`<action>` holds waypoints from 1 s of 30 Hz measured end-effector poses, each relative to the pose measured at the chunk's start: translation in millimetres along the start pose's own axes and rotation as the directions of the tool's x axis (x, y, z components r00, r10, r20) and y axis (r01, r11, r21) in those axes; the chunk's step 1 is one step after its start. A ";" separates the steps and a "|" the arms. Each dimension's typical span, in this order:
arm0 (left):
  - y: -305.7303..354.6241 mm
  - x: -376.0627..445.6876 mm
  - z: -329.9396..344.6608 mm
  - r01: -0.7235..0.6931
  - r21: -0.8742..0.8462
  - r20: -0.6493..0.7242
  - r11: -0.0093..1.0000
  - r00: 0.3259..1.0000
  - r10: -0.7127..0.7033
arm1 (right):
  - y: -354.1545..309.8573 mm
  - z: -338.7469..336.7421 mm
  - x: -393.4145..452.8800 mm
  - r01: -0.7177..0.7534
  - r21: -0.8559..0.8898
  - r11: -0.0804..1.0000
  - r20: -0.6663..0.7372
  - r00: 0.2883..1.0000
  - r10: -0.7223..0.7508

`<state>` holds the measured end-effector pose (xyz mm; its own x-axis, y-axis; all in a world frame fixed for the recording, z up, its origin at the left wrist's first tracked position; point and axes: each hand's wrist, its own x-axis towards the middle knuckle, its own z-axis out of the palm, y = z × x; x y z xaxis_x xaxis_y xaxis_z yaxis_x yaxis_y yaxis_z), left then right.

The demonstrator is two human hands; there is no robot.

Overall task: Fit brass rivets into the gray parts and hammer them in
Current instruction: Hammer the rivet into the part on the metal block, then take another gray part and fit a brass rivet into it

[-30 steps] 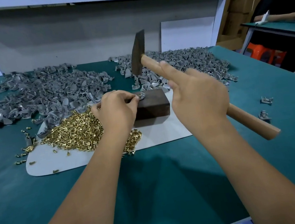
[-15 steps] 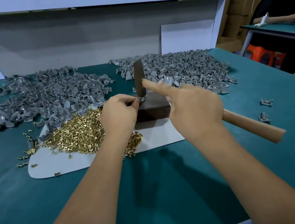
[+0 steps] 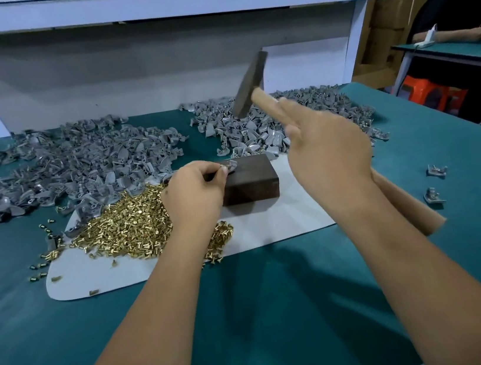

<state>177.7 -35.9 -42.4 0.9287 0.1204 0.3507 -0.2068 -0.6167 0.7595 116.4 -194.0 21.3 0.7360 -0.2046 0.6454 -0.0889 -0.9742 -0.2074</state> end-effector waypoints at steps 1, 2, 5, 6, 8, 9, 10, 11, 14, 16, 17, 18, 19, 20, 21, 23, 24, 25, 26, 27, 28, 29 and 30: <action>-0.2 -0.5 -0.3 -0.007 0.003 0.001 1.000 1.000 0.007 | 3.2 2.1 3.9 -0.053 0.023 0.998 0.020 0.998 0.053; -0.2 -1.2 -0.8 -0.007 -0.002 -0.003 1.000 1.000 0.007 | 6.1 4.5 6.3 -0.102 0.031 0.994 0.045 0.994 0.100; -0.7 -1.6 -1.7 0.008 -0.033 -0.008 0.999 1.000 -0.008 | 16.8 18.0 1.4 -0.232 0.058 0.971 0.141 0.965 0.222; -0.8 -1.3 -1.7 0.016 -0.047 -0.004 0.999 1.000 -0.016 | 19.9 22.7 -3.1 -0.258 0.067 0.964 0.182 0.953 0.243; -0.8 -0.8 -1.7 0.029 -0.075 0.004 0.997 1.000 -0.029 | 25.6 32.3 -10.3 -0.289 0.054 0.956 0.254 0.930 0.267; -0.9 -0.6 -1.7 0.034 -0.088 0.009 0.996 0.999 -0.034 | 28.1 35.8 -12.5 -0.302 0.031 0.953 0.283 0.917 0.282; -1.1 -0.5 -1.6 0.039 -0.104 0.014 0.994 0.999 -0.038 | 29.3 36.8 -14.6 -0.310 0.005 0.951 0.305 0.906 0.294; -1.6 -0.3 -1.7 0.045 -0.124 0.019 0.991 0.999 -0.043 | 31.6 38.6 -15.4 -0.319 -0.023 0.947 0.324 0.894 0.309; -3.9 -0.3 -4.3 0.069 -0.202 0.049 0.977 0.997 -0.060 | 33.1 39.3 -16.6 -0.332 -0.103 0.938 0.347 0.872 0.346; -4.8 -1.0 -6.5 0.065 -0.230 0.068 0.971 0.996 -0.051 | 31.6 40.3 -18.1 -0.320 -0.140 0.937 0.342 0.873 0.349; -4.8 -1.7 -7.2 0.056 -0.230 0.068 0.972 0.997 -0.041 | 30.8 41.5 -18.8 -0.308 -0.152 0.939 0.337 0.877 0.342; -4.5 -2.1 -7.6 0.047 -0.227 0.066 0.973 0.997 -0.033 | 29.9 41.4 -19.5 -0.294 -0.158 0.943 0.331 0.884 0.331; -4.2 -2.4 -8.0 0.041 -0.226 0.064 0.973 0.998 -0.028 | 29.9 42.6 -19.9 -0.283 -0.171 0.944 0.326 0.888 0.325; -4.0 -2.5 -8.2 0.038 -0.228 0.064 0.973 0.998 -0.024 | 30.4 42.7 -20.4 -0.270 -0.191 0.944 0.318 0.892 0.320; -4.1 -2.2 -8.6 0.035 -0.232 0.064 0.972 0.998 -0.021 | 31.1 43.0 -20.1 -0.248 -0.222 0.943 0.311 0.899 0.310; -3.9 -2.1 -9.2 0.032 -0.237 0.068 0.971 0.998 -0.016 | 33.2 44.2 -19.0 -0.193 -0.277 0.941 0.290 0.917 0.273; -3.8 -1.9 -9.4 0.032 -0.237 0.068 0.971 0.998 -0.016 | 33.4 44.9 -18.0 -0.186 -0.278 0.942 0.276 0.924 0.264; -3.9 -1.7 -9.4 0.032 -0.232 0.067 0.972 0.998 -0.017 | 32.6 45.1 -17.4 -0.186 -0.266 0.946 0.256 0.932 0.255; -4.0 -1.7 -9.6 0.031 -0.223 0.064 0.974 0.998 -0.017 | 31.1 44.9 -17.5 -0.182 -0.246 0.952 0.223 0.945 0.239; -4.1 -1.6 -9.5 0.025 -0.211 0.061 0.977 0.998 -0.013 | 28.8 45.5 -18.0 -0.174 -0.210 0.962 0.180 0.960 0.213; -4.5 -1.2 -9.5 0.010 -0.194 0.057 0.981 0.998 0.001 | 25.6 45.9 -18.7 -0.159 -0.153 0.975 0.142 0.973 0.181; -4.8 -1.0 -9.3 -0.018 -0.168 0.053 0.986 0.998 0.027 | 21.1 46.0 -19.2 -0.141 -0.075 0.987 0.123 0.981 0.149; -4.9 -0.9 -8.9 -0.055 -0.136 0.046 0.989 0.997 0.062 | 15.8 46.1 -19.0 -0.122 0.014 0.992 0.118 0.986 0.119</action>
<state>175.1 -26.2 -41.6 0.9274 0.0458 0.3712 -0.2975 -0.5113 0.8063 132.0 -201.1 -28.1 0.7938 -0.3068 0.5251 -0.1688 -0.9406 -0.2945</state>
